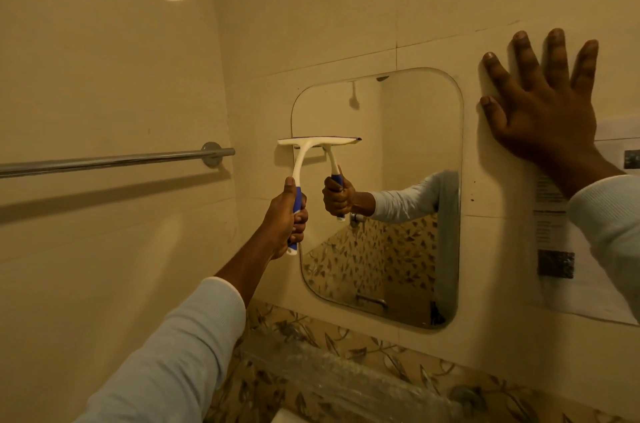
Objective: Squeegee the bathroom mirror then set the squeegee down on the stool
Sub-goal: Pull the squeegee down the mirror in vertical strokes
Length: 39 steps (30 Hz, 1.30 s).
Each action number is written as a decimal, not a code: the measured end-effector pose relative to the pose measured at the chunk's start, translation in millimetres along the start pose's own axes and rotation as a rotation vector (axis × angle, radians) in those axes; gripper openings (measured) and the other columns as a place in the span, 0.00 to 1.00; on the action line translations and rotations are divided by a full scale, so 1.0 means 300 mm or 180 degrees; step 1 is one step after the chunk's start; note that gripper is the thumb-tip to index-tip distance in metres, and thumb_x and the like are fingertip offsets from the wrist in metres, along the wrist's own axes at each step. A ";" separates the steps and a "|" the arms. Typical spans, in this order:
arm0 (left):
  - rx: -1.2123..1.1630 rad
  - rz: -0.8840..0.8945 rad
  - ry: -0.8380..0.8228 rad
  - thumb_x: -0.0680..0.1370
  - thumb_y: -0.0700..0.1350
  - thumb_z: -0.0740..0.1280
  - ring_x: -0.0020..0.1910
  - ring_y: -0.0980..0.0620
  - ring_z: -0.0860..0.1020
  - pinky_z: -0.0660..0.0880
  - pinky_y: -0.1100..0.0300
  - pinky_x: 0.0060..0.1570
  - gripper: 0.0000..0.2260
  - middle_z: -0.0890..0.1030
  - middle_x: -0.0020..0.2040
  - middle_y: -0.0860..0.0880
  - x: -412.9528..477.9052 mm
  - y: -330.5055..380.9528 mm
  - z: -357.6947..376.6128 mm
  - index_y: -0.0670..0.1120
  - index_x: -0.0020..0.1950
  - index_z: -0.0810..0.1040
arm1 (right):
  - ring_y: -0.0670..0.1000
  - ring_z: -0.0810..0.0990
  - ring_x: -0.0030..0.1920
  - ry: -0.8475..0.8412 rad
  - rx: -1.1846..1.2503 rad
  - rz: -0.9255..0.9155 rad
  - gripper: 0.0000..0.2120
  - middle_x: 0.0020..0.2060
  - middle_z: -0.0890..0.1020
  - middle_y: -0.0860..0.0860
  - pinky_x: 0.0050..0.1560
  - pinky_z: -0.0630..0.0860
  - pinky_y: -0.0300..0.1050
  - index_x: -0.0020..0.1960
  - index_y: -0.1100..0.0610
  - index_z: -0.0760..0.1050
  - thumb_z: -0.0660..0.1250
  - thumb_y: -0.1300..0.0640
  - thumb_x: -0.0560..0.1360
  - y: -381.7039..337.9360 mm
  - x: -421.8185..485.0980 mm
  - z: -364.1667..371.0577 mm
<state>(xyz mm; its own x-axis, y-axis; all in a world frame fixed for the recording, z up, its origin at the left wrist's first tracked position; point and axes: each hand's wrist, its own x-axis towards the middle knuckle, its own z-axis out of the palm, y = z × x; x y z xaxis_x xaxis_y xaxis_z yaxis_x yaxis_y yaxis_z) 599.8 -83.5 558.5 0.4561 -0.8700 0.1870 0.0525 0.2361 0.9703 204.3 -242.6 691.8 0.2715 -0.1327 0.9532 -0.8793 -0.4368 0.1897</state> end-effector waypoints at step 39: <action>0.0316 -0.0687 0.0299 0.81 0.68 0.55 0.21 0.53 0.63 0.62 0.64 0.22 0.27 0.69 0.26 0.49 -0.167 -0.407 -0.104 0.45 0.41 0.71 | 0.66 0.42 0.85 0.0058 0.0036 -0.0034 0.35 0.87 0.43 0.51 0.77 0.45 0.80 0.87 0.41 0.43 0.44 0.31 0.84 -0.001 0.003 0.020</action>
<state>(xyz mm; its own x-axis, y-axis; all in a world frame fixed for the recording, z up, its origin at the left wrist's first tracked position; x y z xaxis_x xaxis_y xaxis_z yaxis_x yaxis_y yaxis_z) 598.2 -55.4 425.8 0.5247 -0.8505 -0.0367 0.0724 0.0016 0.9974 207.2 -247.8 691.3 0.2737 -0.1117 0.9553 -0.8719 -0.4482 0.1974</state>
